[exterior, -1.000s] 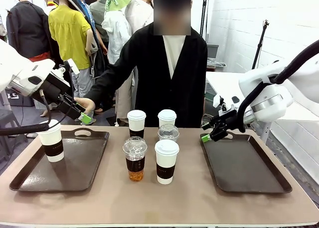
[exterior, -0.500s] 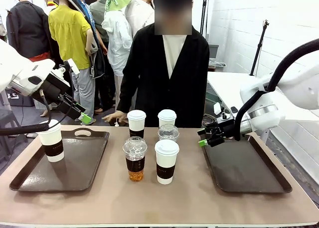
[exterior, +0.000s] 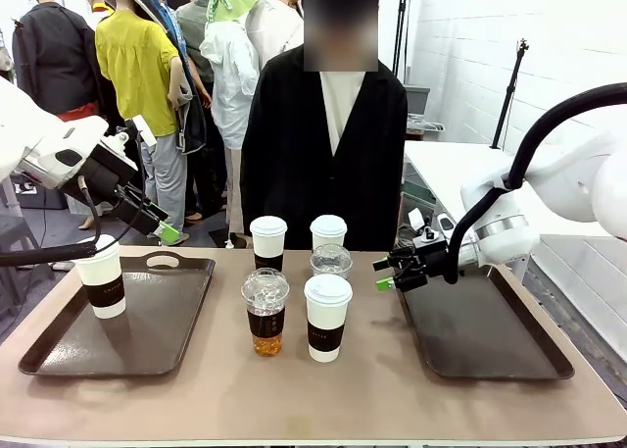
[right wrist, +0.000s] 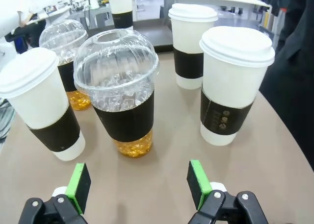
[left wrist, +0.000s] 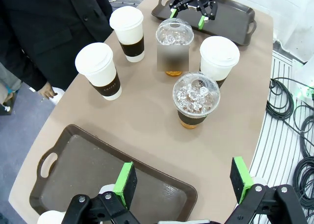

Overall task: Distribute the coffee onto the tray.
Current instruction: Pick up one iced Americano and place it on the right Handle tray.

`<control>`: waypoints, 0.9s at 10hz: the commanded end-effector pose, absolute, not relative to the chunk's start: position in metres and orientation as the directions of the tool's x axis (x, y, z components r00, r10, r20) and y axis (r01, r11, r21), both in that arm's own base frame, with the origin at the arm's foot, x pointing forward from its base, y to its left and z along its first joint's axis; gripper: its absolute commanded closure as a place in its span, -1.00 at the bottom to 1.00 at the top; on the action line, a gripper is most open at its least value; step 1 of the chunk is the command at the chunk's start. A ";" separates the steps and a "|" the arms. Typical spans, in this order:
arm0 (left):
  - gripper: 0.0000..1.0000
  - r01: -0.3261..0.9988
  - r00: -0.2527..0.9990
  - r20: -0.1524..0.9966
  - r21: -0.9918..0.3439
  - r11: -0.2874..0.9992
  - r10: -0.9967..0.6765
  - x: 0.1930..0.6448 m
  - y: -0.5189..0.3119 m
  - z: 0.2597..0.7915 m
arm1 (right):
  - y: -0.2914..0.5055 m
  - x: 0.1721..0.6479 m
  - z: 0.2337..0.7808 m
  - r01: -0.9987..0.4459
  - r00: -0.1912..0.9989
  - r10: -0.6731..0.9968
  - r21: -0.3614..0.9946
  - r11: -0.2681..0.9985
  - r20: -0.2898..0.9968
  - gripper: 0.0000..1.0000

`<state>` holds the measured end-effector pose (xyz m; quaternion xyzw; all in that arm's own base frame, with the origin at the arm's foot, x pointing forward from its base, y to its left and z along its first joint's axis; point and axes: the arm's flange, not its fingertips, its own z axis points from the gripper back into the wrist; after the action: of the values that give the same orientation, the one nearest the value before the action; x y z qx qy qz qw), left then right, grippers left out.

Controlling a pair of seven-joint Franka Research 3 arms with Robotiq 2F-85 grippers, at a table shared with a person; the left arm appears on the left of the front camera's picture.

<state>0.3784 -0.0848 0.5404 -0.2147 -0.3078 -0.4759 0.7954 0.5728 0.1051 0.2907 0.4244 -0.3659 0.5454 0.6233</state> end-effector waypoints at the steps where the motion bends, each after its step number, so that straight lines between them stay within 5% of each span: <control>1: -1.00 0.897 0.345 0.711 -0.057 0.439 -0.613 0.379 -0.084 0.540 | 0.116 0.582 0.283 -0.994 0.112 0.313 0.111 0.021 0.943 -1.00; 9: -1.00 0.897 0.345 0.711 -0.057 0.439 -0.613 0.379 -0.084 0.540 | 0.147 0.581 0.266 -0.995 0.103 0.257 0.097 0.038 0.961 -1.00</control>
<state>0.3784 -0.0849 0.5405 -0.2147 -0.3078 -0.4759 0.7954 0.5806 0.1394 0.2729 0.4542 -0.3955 0.5313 0.5958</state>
